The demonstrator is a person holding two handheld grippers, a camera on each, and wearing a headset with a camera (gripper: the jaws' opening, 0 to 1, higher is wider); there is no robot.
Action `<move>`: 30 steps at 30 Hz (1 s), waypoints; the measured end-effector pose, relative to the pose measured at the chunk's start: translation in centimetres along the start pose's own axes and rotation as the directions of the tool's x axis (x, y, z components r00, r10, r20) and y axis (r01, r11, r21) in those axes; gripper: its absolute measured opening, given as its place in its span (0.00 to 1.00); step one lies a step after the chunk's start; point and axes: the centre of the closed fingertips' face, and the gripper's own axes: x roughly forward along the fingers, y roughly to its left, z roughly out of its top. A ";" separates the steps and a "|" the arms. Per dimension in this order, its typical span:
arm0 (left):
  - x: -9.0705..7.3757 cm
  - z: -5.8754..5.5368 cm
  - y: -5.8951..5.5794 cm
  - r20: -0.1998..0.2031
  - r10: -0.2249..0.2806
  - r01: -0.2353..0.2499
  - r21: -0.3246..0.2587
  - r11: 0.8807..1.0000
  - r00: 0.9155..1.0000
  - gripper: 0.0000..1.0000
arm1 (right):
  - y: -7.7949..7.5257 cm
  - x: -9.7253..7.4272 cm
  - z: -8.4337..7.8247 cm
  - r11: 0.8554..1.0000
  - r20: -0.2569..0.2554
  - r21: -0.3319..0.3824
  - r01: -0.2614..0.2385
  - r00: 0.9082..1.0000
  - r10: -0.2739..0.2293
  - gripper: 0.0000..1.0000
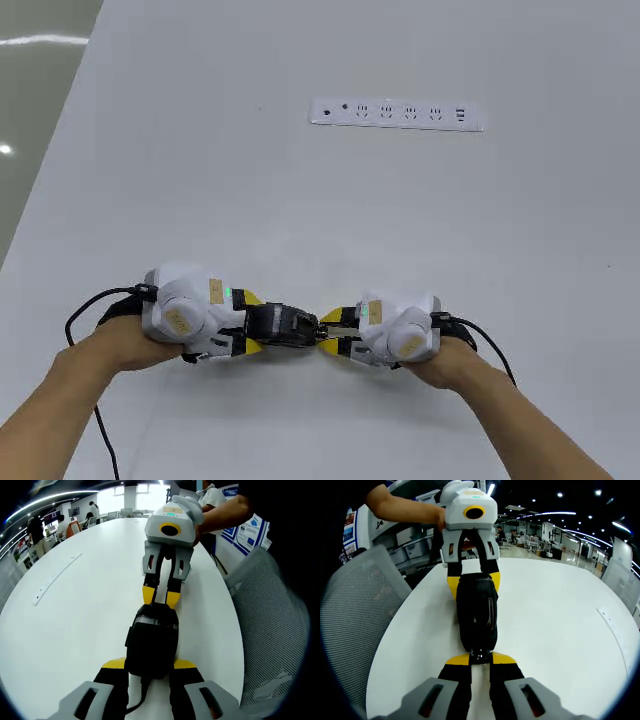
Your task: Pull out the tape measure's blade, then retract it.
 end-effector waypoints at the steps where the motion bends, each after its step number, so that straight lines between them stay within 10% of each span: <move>1: 0.0 0.0 0.0 0.000 0.001 -0.001 0.000 1.000 1.000 0.28 | 0.0 -0.1 0.0 1.000 -0.001 0.000 -0.001 1.000 0.001 0.10; 30: 0.1 0.0 0.0 -0.004 -0.007 0.007 0.015 1.000 1.000 0.28 | -0.1 -2.4 -2.0 0.999 -0.011 -0.034 -0.003 1.000 0.003 0.11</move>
